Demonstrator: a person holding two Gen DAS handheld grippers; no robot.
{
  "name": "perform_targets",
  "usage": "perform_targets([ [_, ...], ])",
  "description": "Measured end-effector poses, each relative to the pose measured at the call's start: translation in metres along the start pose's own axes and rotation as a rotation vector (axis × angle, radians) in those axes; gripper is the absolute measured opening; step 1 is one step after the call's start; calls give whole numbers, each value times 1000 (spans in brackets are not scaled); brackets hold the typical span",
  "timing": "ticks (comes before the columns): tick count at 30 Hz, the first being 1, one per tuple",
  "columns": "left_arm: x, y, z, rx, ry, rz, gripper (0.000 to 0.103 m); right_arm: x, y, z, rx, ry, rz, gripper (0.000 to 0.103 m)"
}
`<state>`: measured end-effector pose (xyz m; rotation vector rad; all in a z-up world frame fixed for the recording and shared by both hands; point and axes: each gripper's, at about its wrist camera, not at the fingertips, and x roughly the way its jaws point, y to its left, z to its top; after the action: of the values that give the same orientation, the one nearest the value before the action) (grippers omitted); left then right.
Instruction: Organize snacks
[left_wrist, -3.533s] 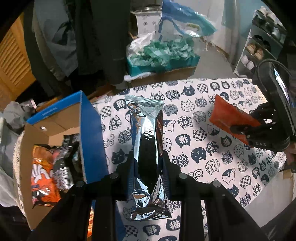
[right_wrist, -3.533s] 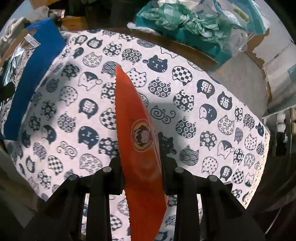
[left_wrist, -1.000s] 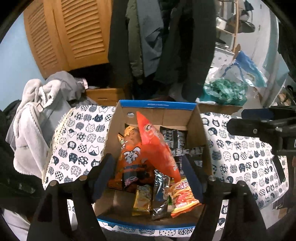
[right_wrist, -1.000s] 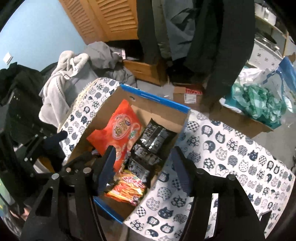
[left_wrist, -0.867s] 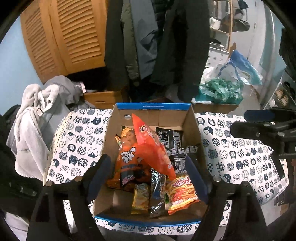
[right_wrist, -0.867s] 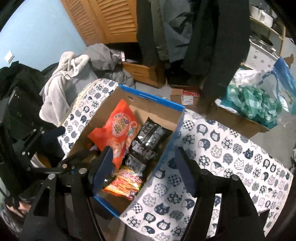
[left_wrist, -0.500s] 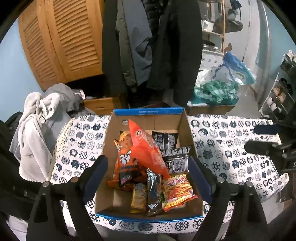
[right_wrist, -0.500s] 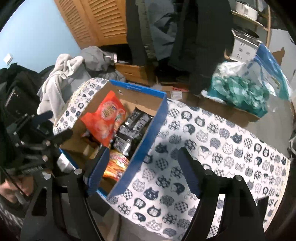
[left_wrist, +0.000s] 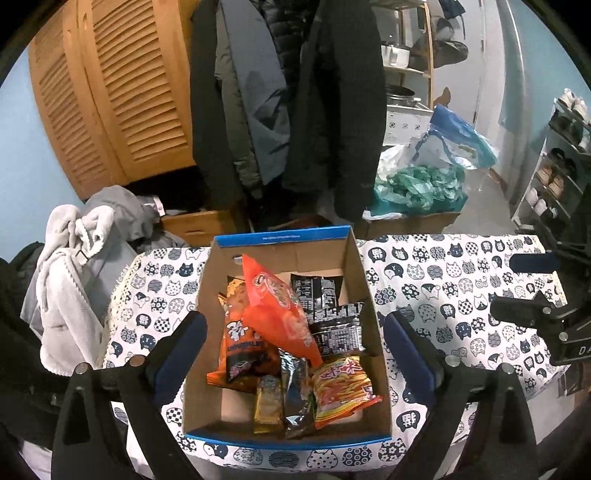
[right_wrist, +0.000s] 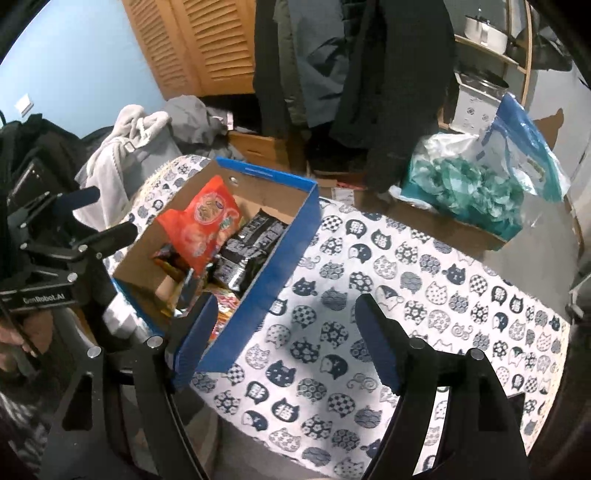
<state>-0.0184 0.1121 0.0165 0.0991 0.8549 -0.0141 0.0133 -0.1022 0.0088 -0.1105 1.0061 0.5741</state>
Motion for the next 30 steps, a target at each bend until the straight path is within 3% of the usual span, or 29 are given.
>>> perform_targets([
  [14,0,-16,2,41,-6,0,97,0,-18,-6,36,-5,-11,77],
  [30,-1,-13,1,19,0,-12,97,-2,-15,-7,23,-6,-12,77],
])
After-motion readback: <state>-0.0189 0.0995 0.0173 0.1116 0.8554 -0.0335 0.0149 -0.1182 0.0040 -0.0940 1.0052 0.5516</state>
